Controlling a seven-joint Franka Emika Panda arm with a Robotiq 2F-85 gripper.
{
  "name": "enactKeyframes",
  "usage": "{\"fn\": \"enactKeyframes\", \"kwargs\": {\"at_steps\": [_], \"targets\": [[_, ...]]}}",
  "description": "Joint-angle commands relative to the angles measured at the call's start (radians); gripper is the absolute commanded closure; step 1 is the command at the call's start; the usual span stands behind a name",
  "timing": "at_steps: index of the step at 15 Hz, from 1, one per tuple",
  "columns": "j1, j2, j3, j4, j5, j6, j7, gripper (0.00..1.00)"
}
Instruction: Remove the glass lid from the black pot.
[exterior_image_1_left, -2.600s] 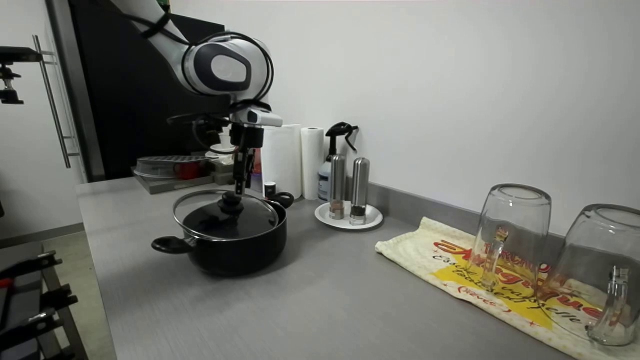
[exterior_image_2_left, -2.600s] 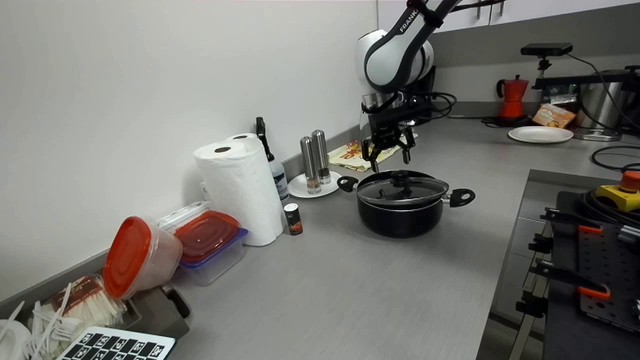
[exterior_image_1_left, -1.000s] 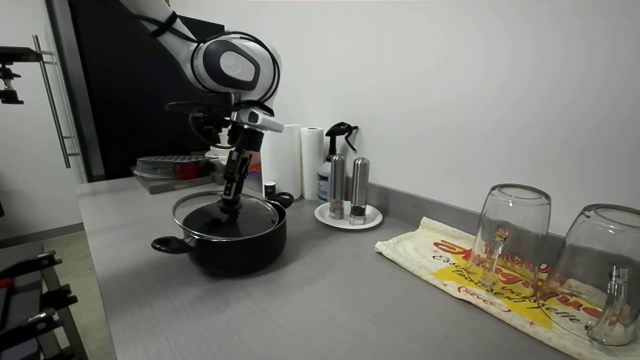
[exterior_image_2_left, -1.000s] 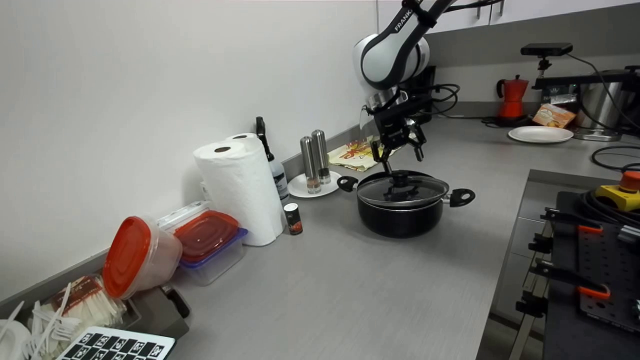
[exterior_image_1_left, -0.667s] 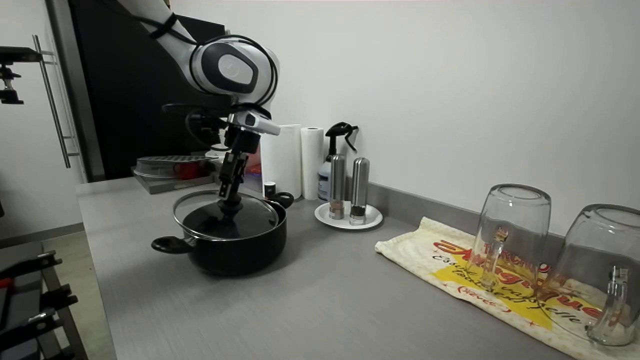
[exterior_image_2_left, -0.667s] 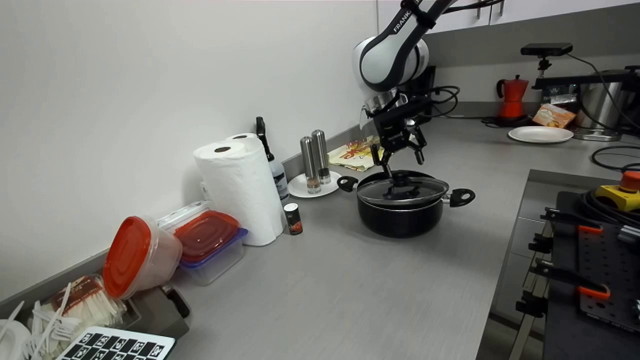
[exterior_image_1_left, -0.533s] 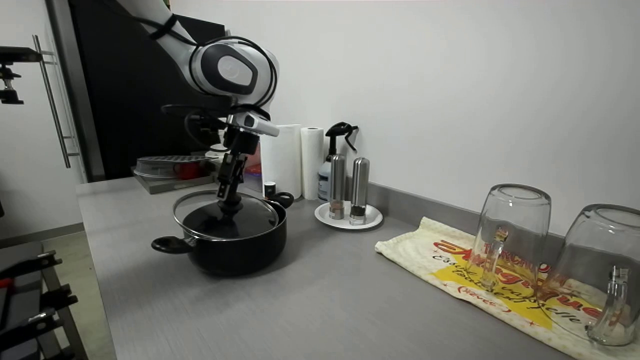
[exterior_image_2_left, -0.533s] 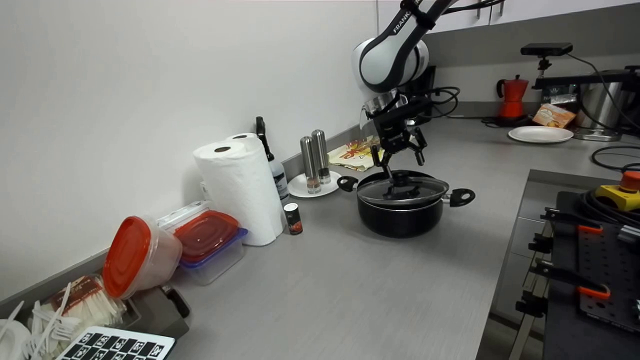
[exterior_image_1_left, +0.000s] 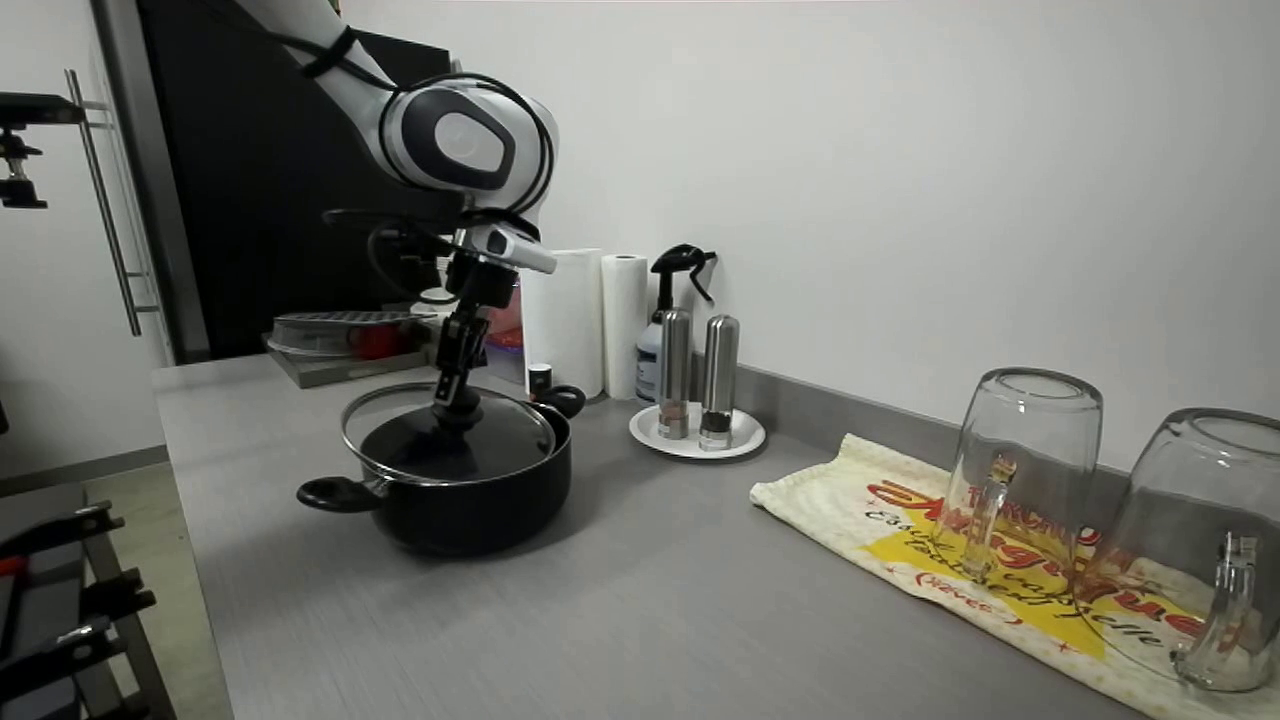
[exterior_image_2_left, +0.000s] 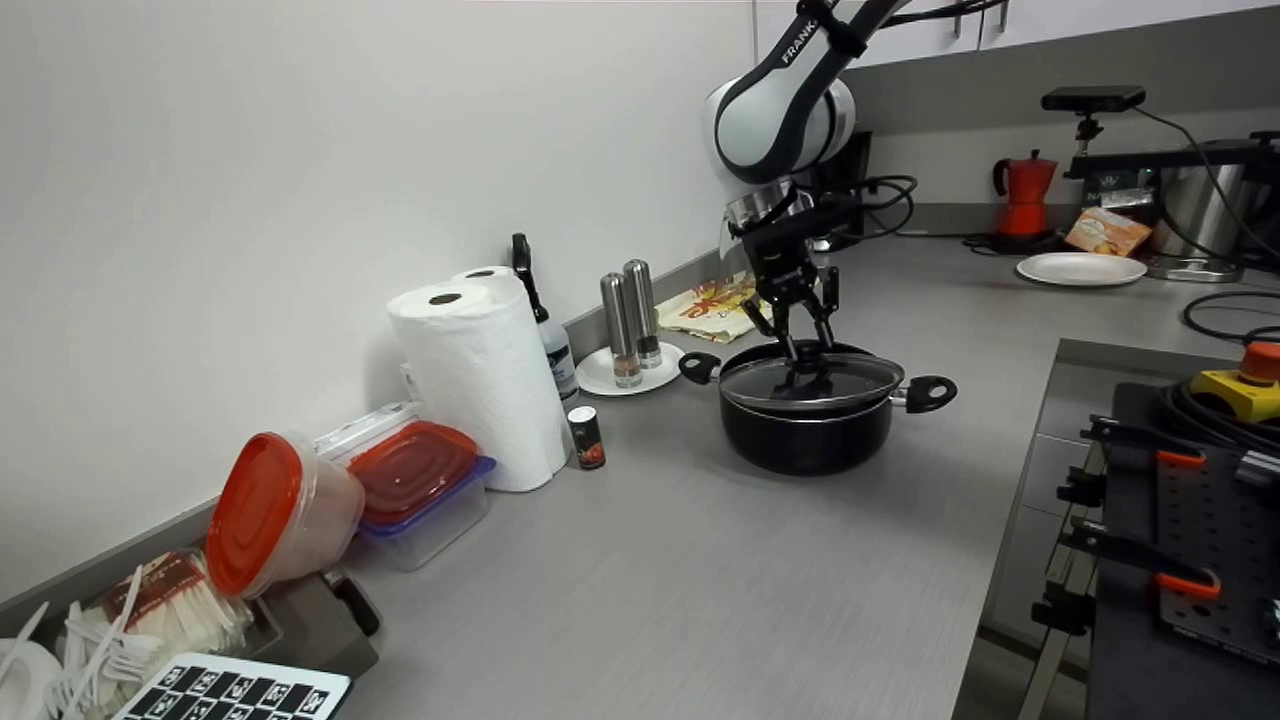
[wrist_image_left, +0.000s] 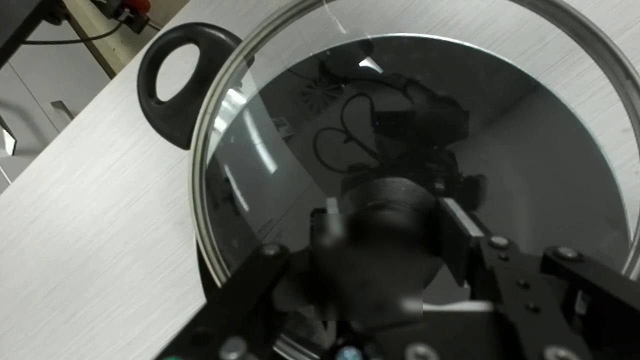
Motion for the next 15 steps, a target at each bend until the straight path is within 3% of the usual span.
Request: {"fn": "enactKeyframes", "kwargs": {"at_steps": [1, 15], "targets": [[0.003, -0.002, -0.004, 0.001, 0.023, -0.014, -0.010, 0.78], [0.012, -0.086, 0.035, 0.013, 0.065, -0.027, -0.056, 0.78]]}}
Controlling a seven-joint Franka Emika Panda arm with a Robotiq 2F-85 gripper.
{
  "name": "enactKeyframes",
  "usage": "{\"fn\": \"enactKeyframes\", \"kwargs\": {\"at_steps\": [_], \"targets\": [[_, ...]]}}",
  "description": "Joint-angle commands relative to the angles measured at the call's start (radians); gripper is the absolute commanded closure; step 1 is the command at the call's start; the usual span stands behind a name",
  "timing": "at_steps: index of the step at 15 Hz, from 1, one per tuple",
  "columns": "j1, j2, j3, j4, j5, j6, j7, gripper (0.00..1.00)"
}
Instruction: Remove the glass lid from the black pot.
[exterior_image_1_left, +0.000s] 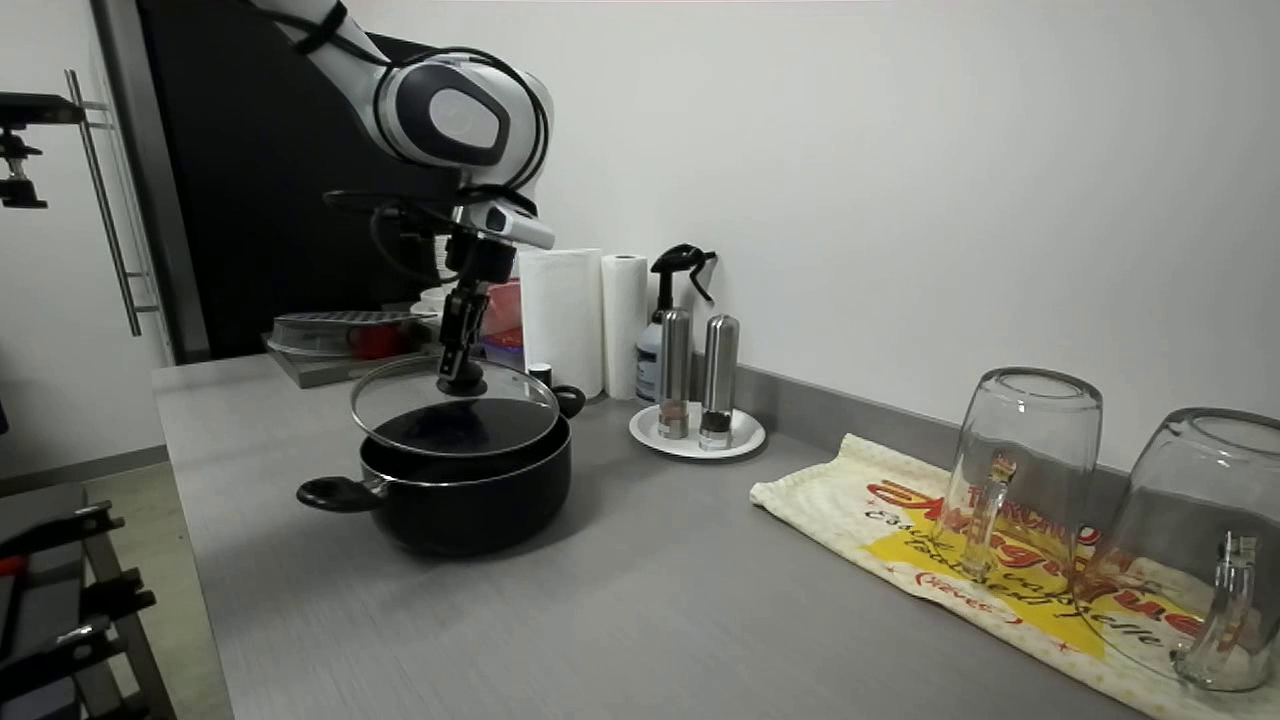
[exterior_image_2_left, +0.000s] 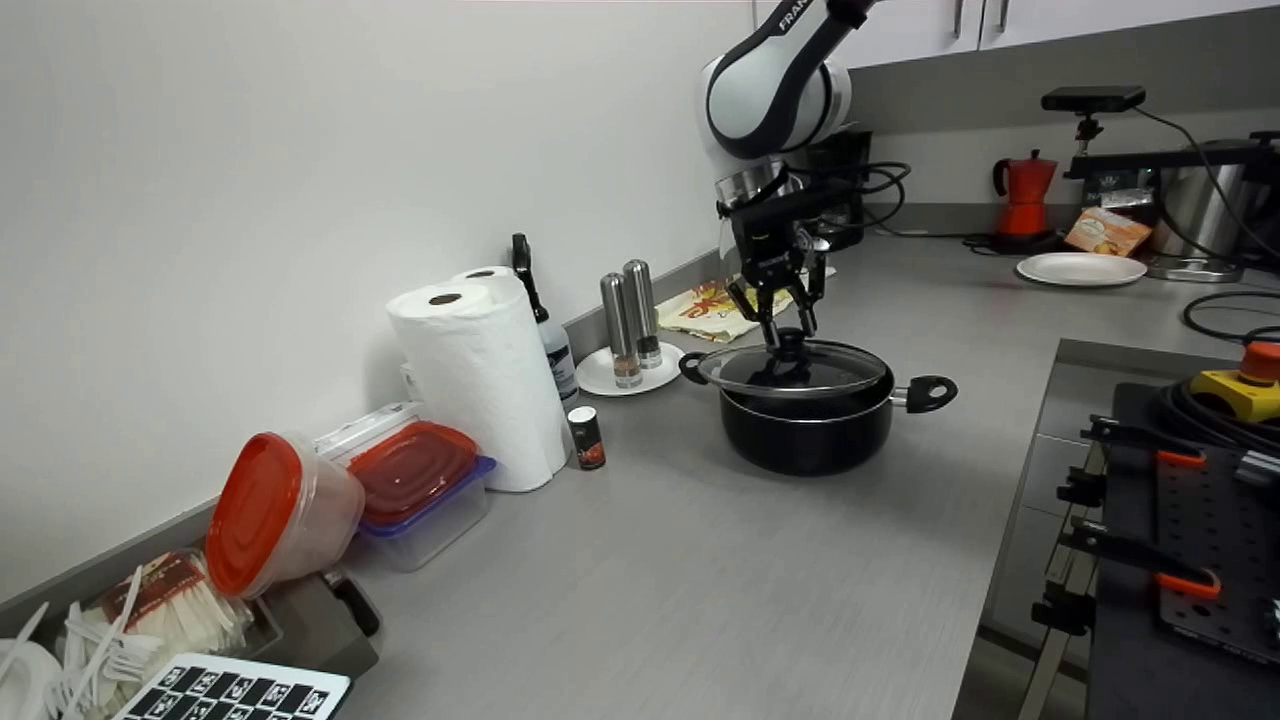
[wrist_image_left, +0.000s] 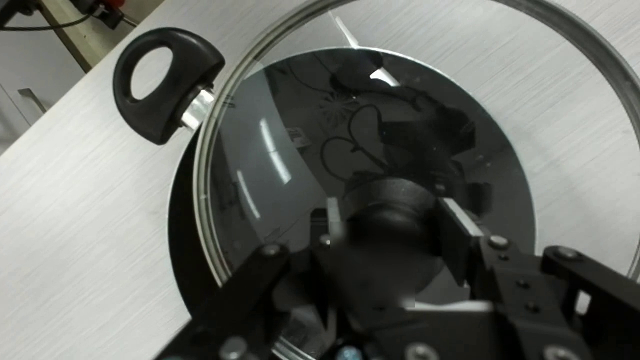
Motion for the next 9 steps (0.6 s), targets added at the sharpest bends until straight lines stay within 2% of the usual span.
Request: {"fn": "enactKeyframes", "kwargs": {"at_steps": [1, 9], "targets": [[0.015, -0.054, 0.019, -0.001, 0.034, -0.025, -0.038, 0.78], [0.102, -0.102, 0.107, -0.023, 0.016, 0.011, -0.073, 0.78]]}}
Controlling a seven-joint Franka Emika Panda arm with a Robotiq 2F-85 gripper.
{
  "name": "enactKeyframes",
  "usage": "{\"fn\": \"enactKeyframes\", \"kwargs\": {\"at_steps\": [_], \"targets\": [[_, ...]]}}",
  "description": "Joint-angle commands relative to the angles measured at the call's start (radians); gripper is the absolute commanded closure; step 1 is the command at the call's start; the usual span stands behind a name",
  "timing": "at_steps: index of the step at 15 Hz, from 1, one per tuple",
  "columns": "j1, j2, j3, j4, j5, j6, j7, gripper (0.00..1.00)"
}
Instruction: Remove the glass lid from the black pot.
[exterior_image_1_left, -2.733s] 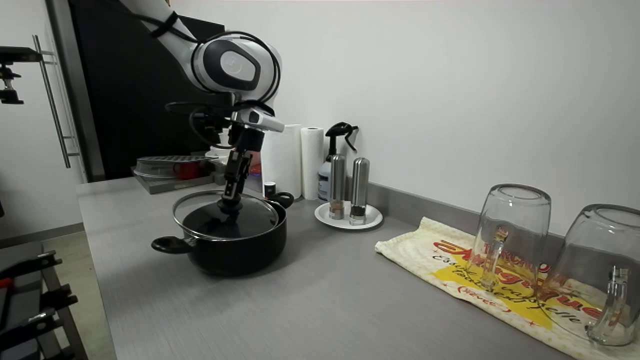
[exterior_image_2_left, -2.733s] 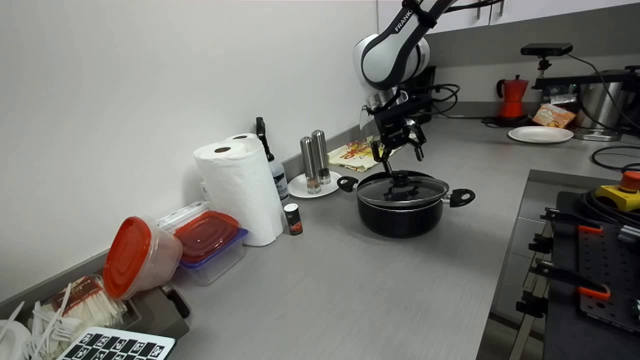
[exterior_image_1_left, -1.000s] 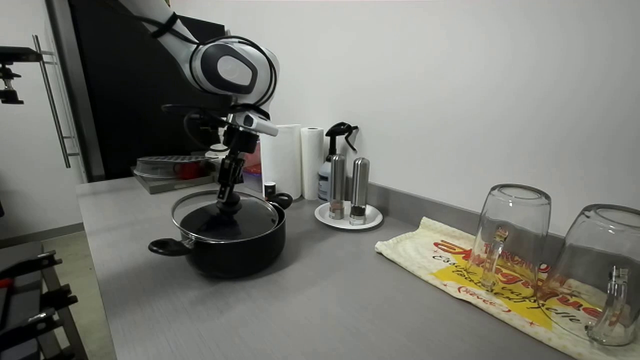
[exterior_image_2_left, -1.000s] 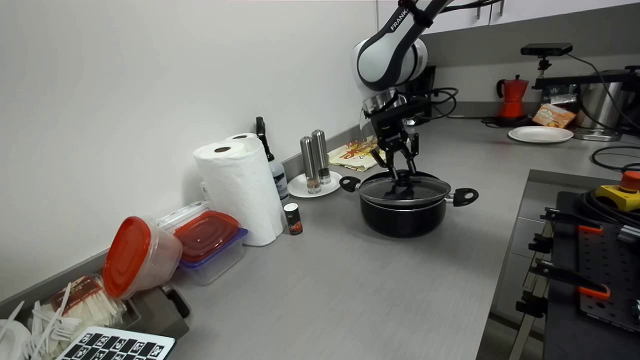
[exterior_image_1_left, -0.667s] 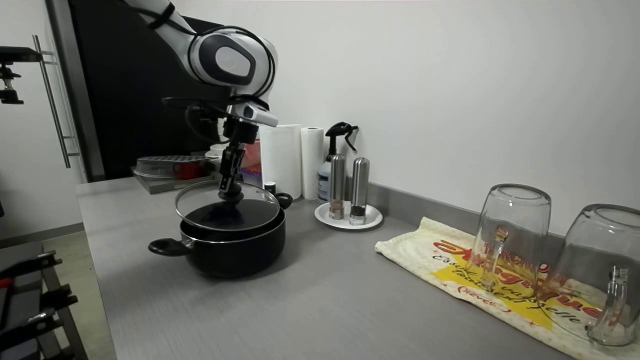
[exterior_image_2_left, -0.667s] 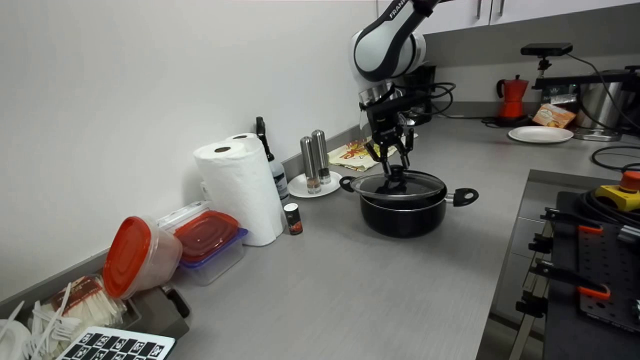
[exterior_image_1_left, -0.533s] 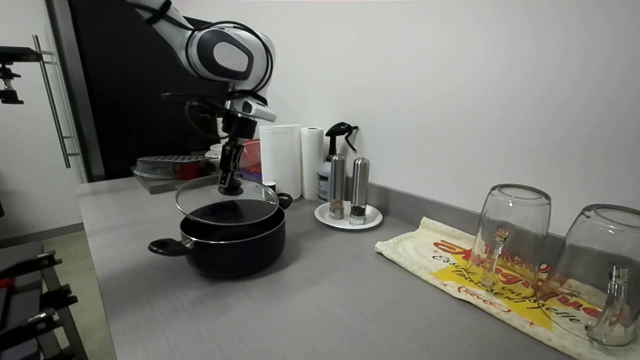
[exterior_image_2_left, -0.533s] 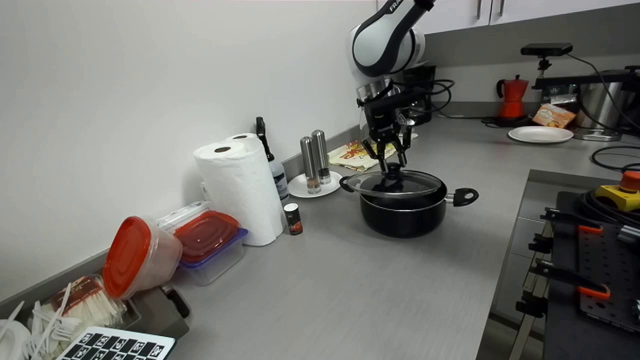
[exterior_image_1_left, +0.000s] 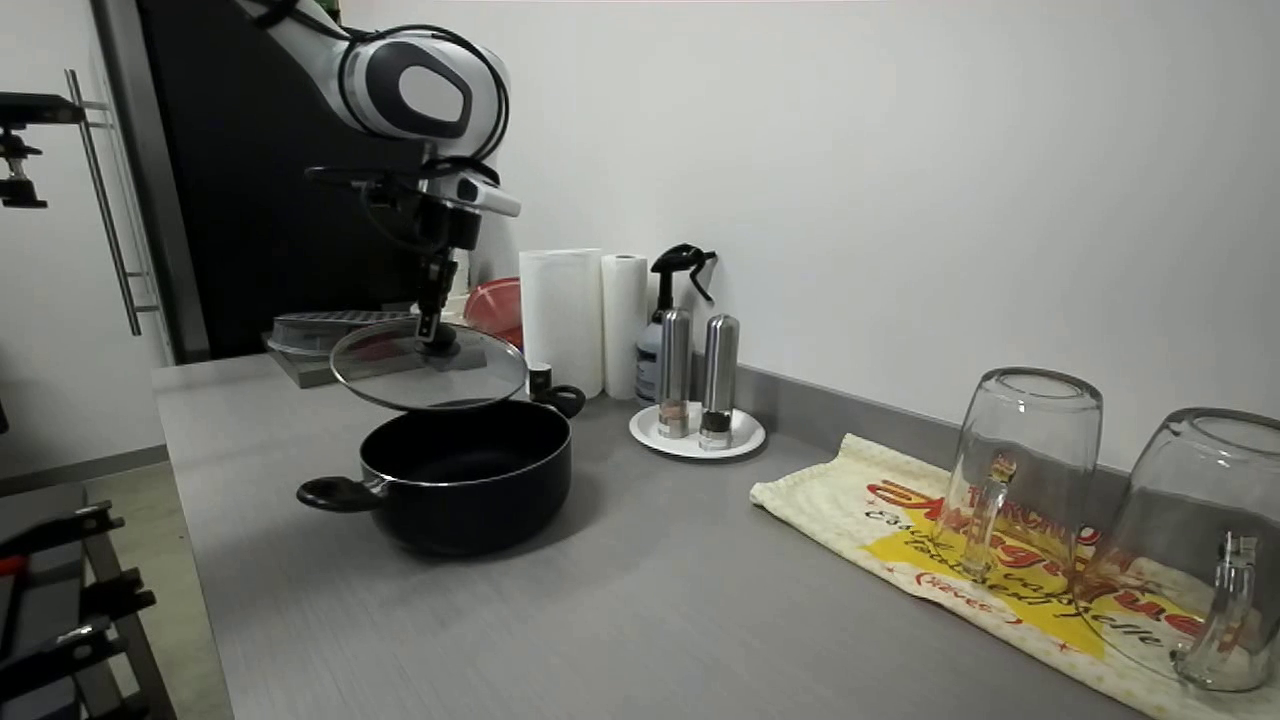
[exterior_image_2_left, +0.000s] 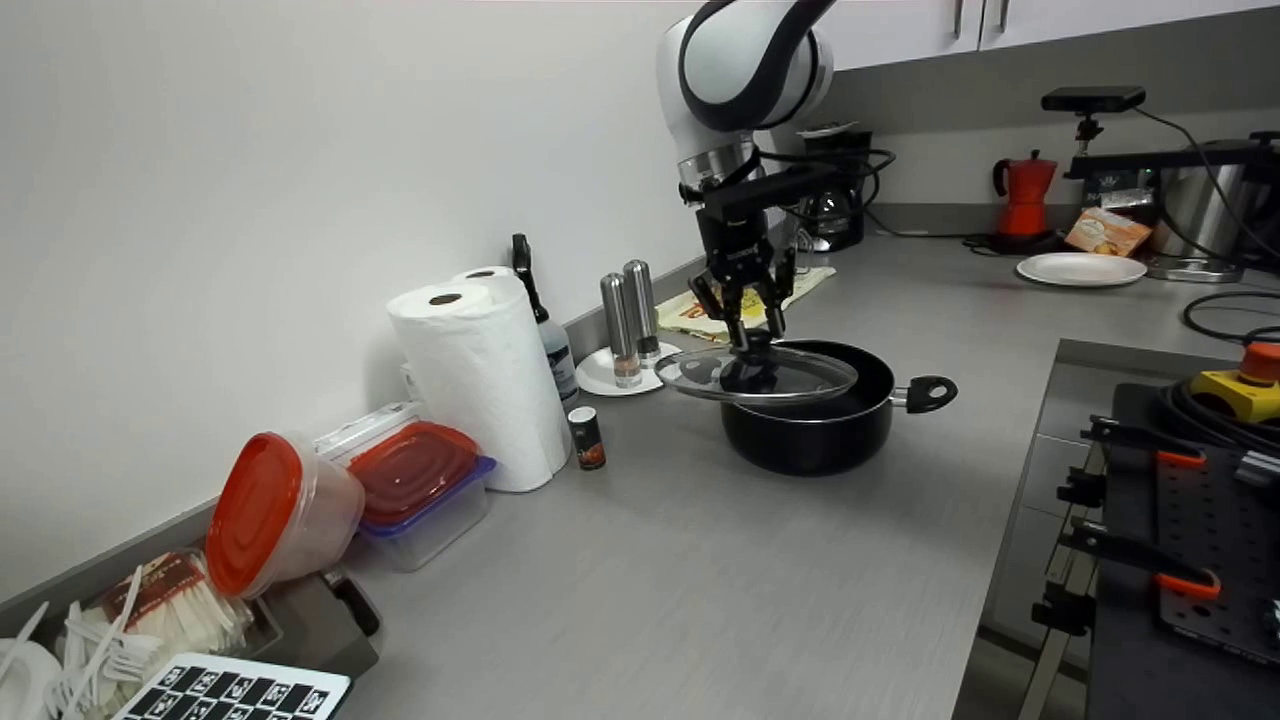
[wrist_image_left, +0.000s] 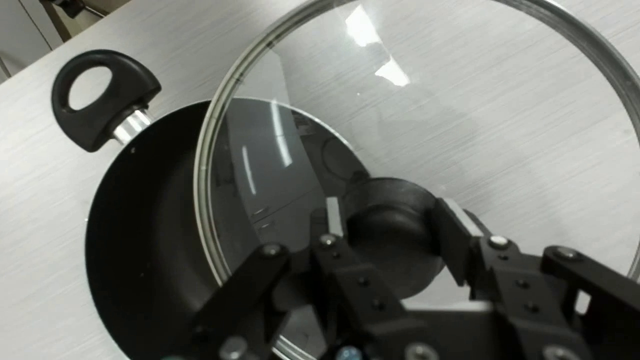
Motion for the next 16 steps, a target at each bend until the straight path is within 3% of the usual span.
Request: {"fn": "enactKeyframes", "kwargs": {"at_steps": [1, 8, 16], "targets": [[0.058, -0.050, 0.035, -0.023, 0.009, 0.022, -0.040, 0.78], [0.191, -0.048, 0.097, -0.087, -0.088, 0.262, -0.044, 0.78], [0.303, -0.025, 0.092, -0.293, -0.338, 0.512, -0.052, 0.78]]}}
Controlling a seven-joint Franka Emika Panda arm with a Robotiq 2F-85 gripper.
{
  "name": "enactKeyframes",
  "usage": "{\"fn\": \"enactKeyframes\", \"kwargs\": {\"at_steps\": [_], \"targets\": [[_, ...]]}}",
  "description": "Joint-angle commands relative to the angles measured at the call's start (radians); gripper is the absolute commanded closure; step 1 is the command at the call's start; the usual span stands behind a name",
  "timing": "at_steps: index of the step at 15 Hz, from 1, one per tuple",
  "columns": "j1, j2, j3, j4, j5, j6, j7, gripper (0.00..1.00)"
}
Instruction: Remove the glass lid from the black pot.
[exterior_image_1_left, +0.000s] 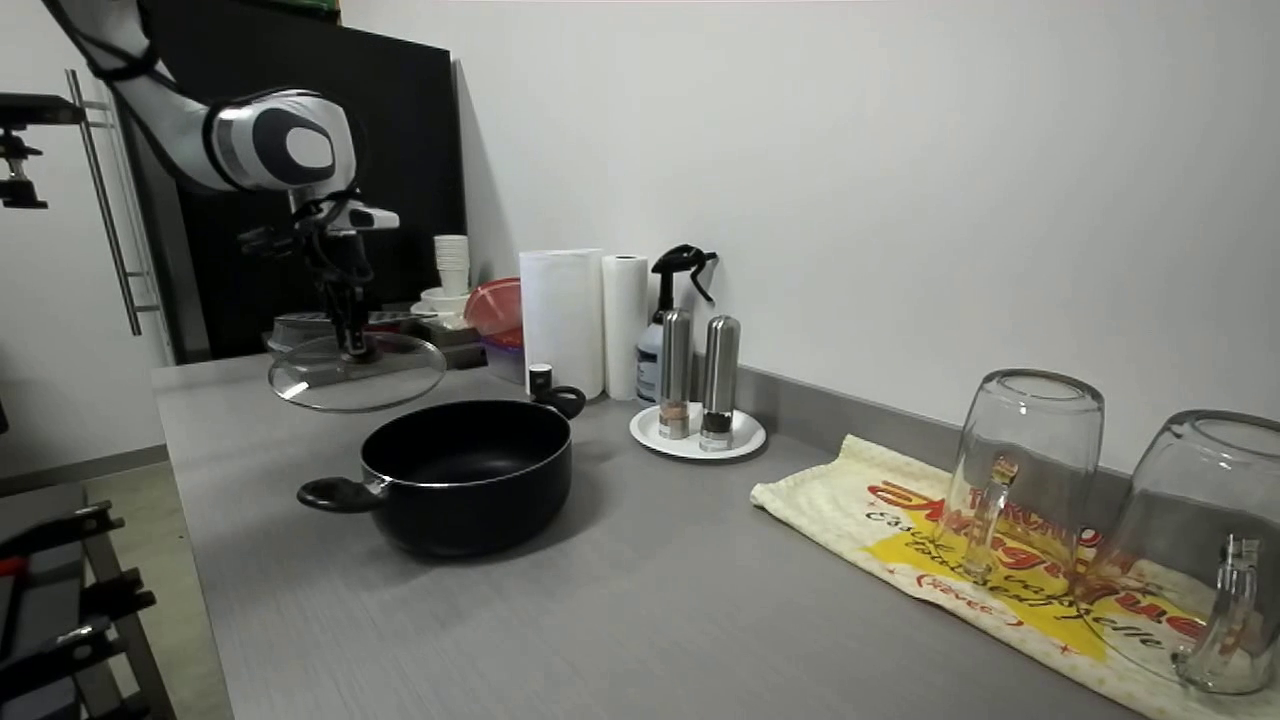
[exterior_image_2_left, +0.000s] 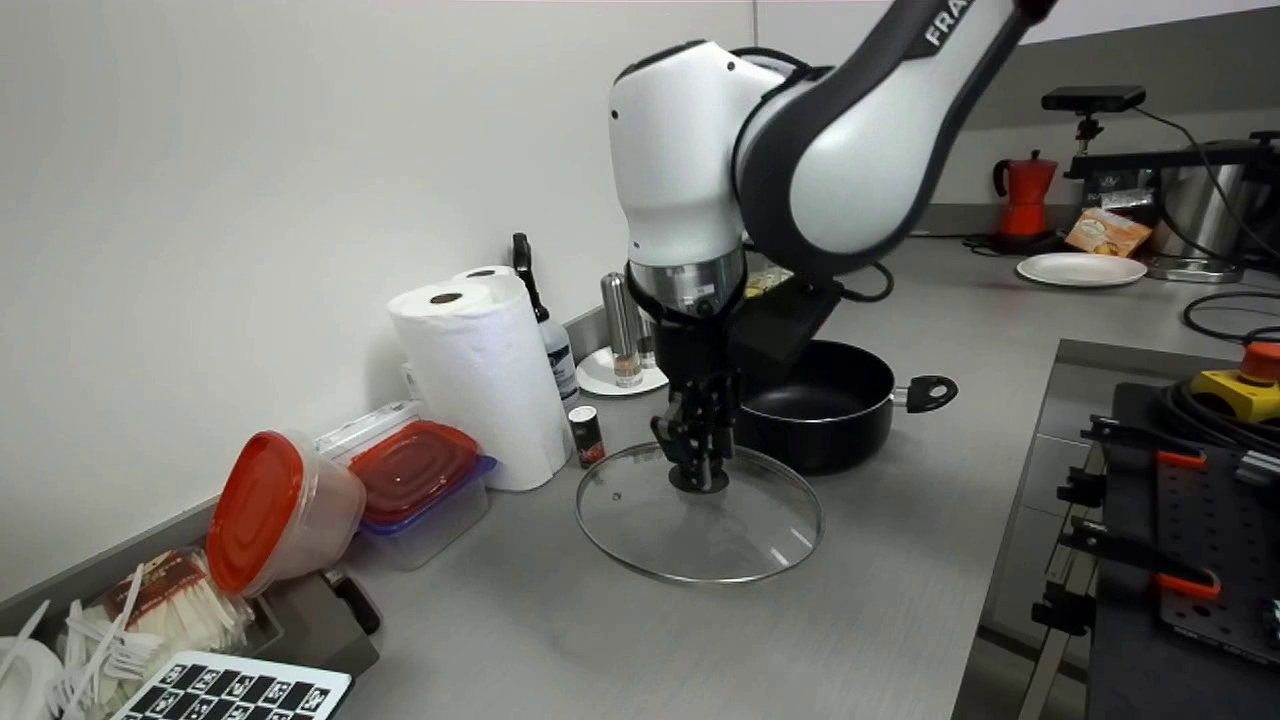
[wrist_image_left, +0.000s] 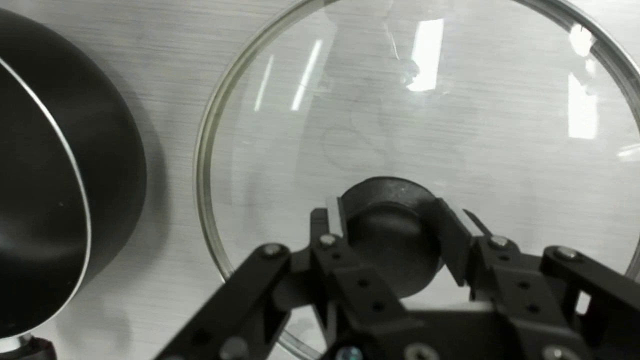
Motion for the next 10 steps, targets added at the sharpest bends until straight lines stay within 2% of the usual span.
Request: {"fn": "enactKeyframes", "kwargs": {"at_steps": [1, 5, 10], "targets": [[0.042, -0.014, -0.023, -0.092, -0.101, 0.115, 0.007, 0.78], [0.084, -0.001, -0.023, -0.150, -0.118, 0.219, 0.034, 0.78], [0.144, 0.029, -0.034, -0.157, -0.139, 0.269, 0.013, 0.78]]}}
